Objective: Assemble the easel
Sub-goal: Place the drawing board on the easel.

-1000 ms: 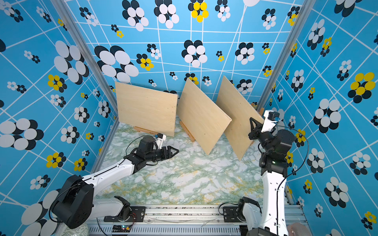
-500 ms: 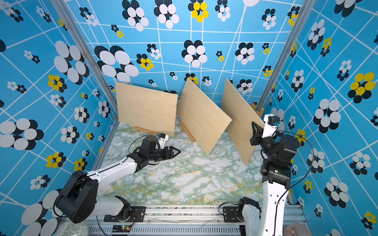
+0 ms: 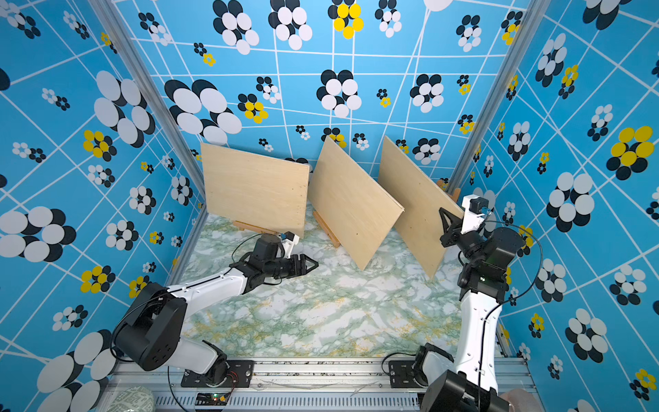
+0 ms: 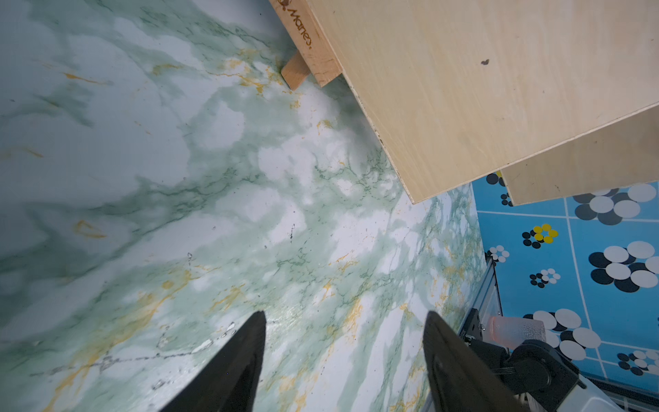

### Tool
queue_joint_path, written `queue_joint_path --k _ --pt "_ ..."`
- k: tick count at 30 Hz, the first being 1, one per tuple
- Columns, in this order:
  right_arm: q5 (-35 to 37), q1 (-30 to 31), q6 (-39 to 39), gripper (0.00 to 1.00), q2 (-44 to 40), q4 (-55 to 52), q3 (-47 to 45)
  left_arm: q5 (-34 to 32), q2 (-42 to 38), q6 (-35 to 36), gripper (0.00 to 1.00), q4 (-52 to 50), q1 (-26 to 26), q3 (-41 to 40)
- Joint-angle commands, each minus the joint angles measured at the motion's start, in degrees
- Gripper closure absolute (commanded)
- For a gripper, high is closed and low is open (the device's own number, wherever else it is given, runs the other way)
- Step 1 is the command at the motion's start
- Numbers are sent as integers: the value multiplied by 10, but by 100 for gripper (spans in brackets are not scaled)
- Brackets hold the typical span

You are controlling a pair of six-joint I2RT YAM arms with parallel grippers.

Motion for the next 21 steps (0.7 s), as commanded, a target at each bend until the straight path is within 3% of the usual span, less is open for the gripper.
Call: queue_joint_path --k 1,5,10,21 --pt "-45 -23 104 100 9 308 3 16 10 18 28 -9 -2 31" --pt "-23 -56 160 100 32 418 -50 17 22 35 28 -35 -2 56" --pt "-38 -58 143 100 48 424 -73 25 50 34 29 -32 -2 74" --pt "-152 -58 141 100 148 442 8 41 95 33 29 -7 4 80"
